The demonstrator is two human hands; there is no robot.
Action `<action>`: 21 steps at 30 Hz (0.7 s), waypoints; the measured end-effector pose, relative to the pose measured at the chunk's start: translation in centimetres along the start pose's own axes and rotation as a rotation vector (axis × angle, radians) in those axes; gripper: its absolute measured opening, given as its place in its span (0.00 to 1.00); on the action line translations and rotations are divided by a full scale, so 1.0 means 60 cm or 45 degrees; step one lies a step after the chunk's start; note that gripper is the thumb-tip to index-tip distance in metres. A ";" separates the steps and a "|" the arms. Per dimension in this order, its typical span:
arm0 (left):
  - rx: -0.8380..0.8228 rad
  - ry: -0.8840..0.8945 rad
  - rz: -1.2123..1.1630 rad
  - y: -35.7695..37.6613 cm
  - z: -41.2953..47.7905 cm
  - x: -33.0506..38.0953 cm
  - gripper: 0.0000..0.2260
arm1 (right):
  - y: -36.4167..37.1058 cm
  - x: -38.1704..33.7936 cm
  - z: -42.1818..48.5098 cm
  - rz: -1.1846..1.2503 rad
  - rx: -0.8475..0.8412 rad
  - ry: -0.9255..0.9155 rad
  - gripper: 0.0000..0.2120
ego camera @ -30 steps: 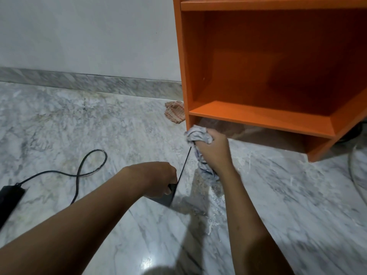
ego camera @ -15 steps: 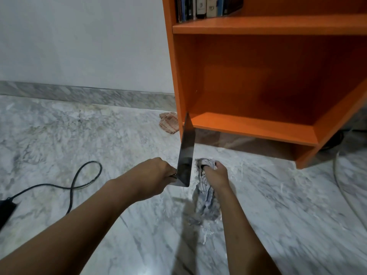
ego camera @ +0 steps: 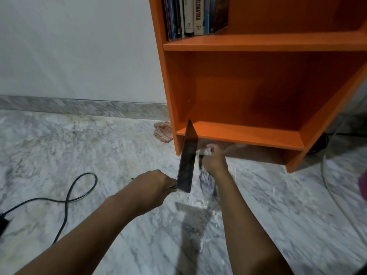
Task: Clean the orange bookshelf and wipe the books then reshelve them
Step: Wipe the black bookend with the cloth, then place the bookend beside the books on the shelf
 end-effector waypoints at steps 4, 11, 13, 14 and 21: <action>0.040 -0.062 0.093 0.001 0.003 -0.015 0.11 | -0.004 0.027 -0.041 0.134 -0.190 0.078 0.11; 0.066 -0.078 0.339 0.004 0.036 0.021 0.12 | -0.036 -0.076 -0.113 0.064 -0.422 -0.202 0.09; 0.065 -0.065 0.378 -0.002 0.051 0.044 0.14 | -0.051 -0.106 -0.120 -0.086 -0.412 -0.256 0.14; 0.069 -0.064 0.377 -0.010 0.060 0.056 0.15 | -0.064 -0.120 -0.120 -0.149 -0.383 -0.251 0.19; 0.186 -0.112 0.257 -0.077 0.094 0.115 0.14 | -0.138 -0.180 -0.146 -0.333 -0.346 -0.311 0.21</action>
Point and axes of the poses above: each hand's wrist, its own z-axis towards the middle knuckle, its own y-axis out of the palm, x = y × z, the point moved 3 cm from there along z, towards the middle knuckle, and after that the axes turned 3 degrees about -y, right-handed, at the moved point
